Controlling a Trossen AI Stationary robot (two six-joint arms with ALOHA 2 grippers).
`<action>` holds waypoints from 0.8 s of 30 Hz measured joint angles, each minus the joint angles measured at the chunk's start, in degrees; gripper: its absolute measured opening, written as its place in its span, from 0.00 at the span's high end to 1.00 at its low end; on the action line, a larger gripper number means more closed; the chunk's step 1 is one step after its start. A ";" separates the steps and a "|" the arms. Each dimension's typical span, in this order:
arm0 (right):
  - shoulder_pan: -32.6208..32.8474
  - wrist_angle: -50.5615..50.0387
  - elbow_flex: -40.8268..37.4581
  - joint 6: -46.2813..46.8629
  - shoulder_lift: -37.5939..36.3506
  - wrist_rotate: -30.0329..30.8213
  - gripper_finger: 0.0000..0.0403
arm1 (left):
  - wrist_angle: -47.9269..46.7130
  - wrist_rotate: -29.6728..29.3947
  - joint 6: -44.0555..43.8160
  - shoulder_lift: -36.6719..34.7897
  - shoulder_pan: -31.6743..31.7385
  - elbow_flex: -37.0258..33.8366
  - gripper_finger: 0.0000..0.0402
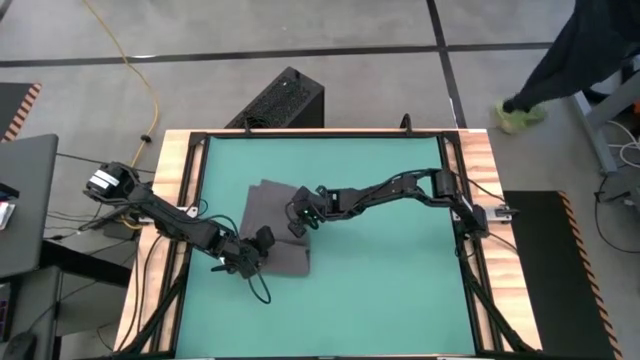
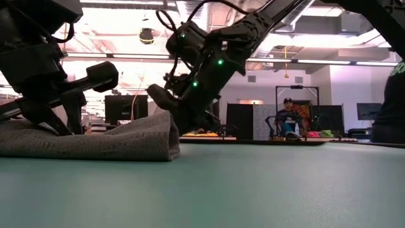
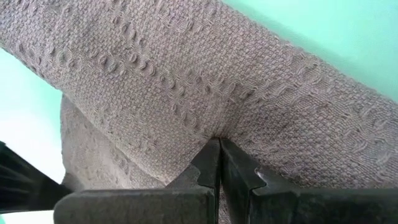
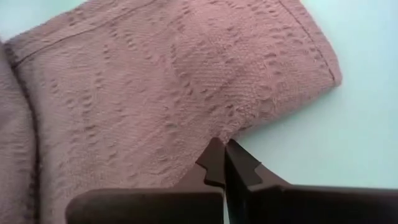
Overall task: Roll towel into tight, uniform cylinder
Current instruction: Roll the gray towel
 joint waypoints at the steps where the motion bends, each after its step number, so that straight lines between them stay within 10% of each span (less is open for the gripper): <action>1: 0.22 -0.30 0.30 -0.08 0.03 -0.09 0.97 | 0.00 -0.02 -0.42 0.00 0.00 0.00 1.00; 19: 13.41 -11.64 7.28 -23.36 0.31 3.42 0.98 | 0.17 -0.63 -2.74 0.02 0.04 0.00 1.00; 24: 18.01 -12.73 7.16 -32.15 0.37 13.58 0.98 | 0.15 -0.62 -2.71 0.01 0.19 0.00 1.00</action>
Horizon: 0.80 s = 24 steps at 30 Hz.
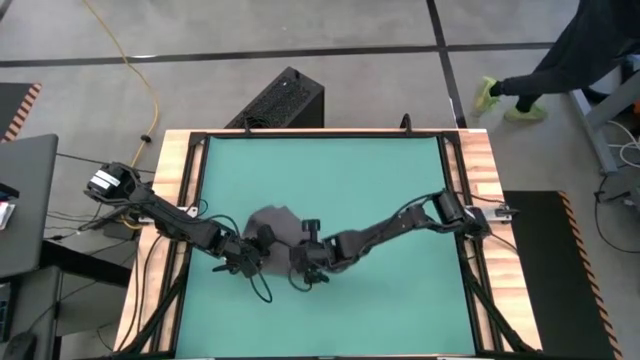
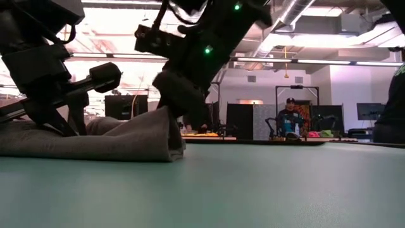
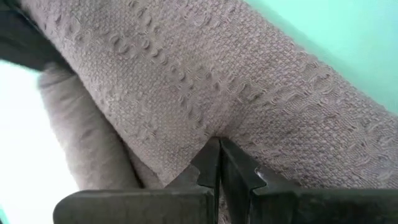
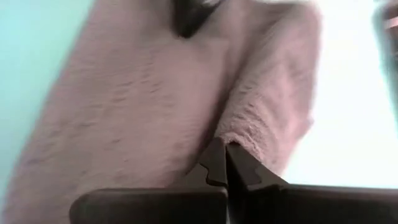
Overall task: Roll towel into tight, uniform cylinder
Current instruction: Roll the gray towel
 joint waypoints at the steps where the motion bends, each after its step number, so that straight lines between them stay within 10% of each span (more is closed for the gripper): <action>1: 0.67 0.45 -0.02 -1.51 0.00 3.66 0.98 | 0.00 0.03 0.00 -0.01 0.11 0.00 1.00; 7: 0.17 2.16 0.00 -3.19 -0.24 15.71 0.92 | -0.21 3.90 -0.36 -0.08 0.94 0.04 1.00; 24: -7.11 -17.32 -0.04 2.56 -1.14 13.26 0.73 | -2.84 9.35 -1.74 -0.17 -3.35 0.15 1.00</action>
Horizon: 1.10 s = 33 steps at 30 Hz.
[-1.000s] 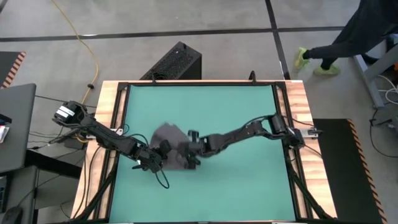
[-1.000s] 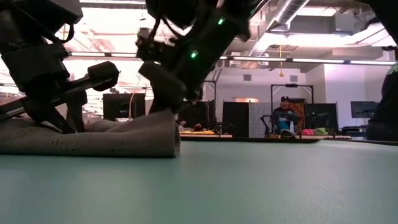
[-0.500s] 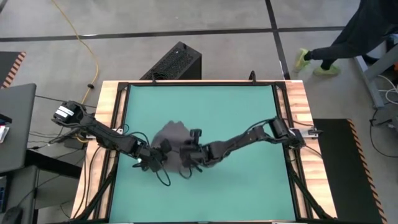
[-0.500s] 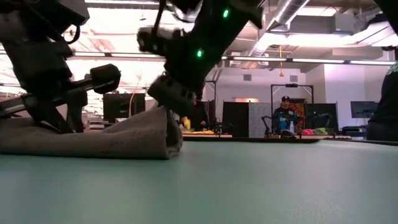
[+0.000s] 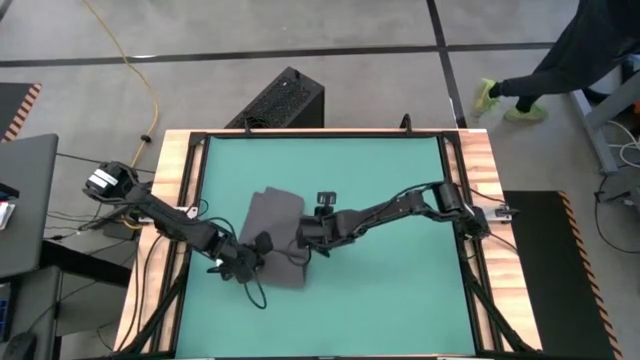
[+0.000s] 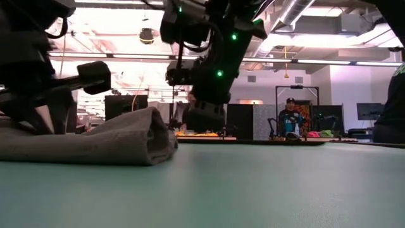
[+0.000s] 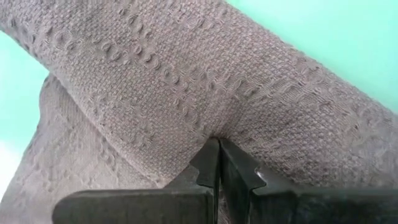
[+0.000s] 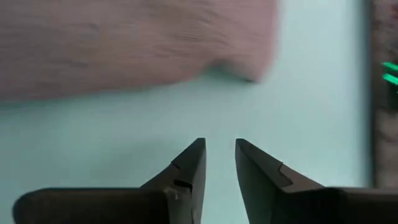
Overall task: Roll towel into tight, uniform cylinder
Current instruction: Roll the gray towel
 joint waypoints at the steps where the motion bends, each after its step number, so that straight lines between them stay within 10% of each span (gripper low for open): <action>1: 0.21 0.82 0.04 -1.43 0.00 -2.62 0.72 | 0.48 0.70 -0.50 0.00 -0.53 -0.03 1.00; 6: 3.59 1.95 -0.07 -3.85 -0.65 -13.19 0.71 | 2.21 0.75 -4.98 0.09 -1.92 -0.17 1.00; 21: 20.70 7.81 0.04 -23.46 -4.53 -13.93 0.70 | 10.93 0.45 -6.34 0.26 -1.93 -0.32 1.00; 33: 19.57 13.70 0.09 -33.31 -3.54 -14.91 0.37 | 14.99 -2.67 0.89 0.36 -1.24 -0.31 1.00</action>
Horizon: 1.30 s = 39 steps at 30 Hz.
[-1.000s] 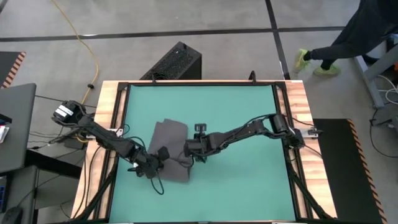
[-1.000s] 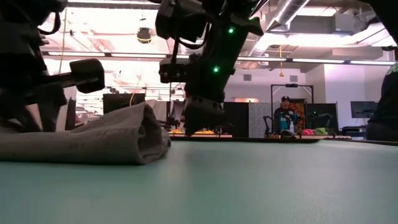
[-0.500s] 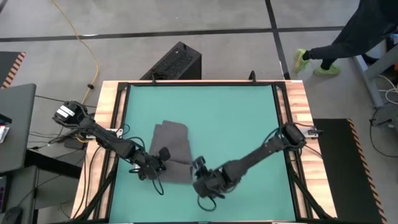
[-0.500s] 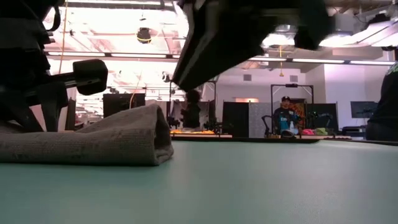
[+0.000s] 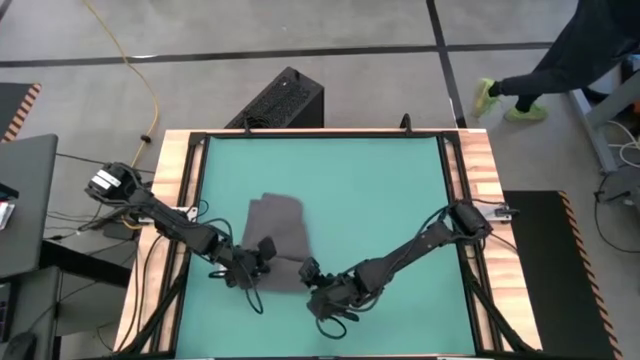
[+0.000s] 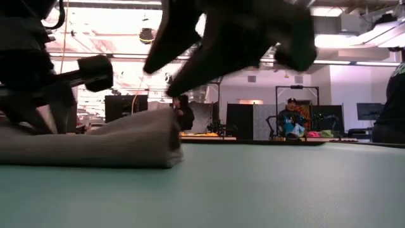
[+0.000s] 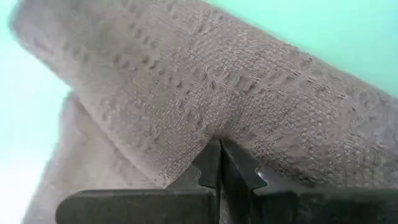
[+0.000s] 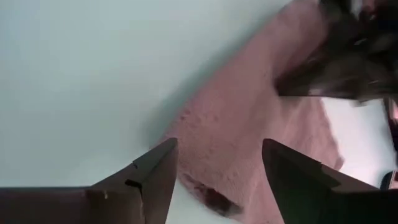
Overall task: Roll towel into tight, uniform cylinder
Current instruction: Roll the gray towel
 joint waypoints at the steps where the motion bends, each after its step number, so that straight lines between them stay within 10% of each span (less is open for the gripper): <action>1: -0.05 -0.54 -0.05 -0.11 0.25 0.12 0.36 | 1.82 -1.42 -0.01 0.03 0.03 -0.03 1.00; 18: -1.33 -2.90 -0.08 -0.06 3.17 0.40 0.37 | 0.97 -10.60 -0.41 -12.19 -6.16 4.54 1.00; 39: -3.84 -0.35 0.16 0.46 7.93 -0.27 0.37 | -6.24 -13.96 -10.85 6.70 -7.73 3.29 1.00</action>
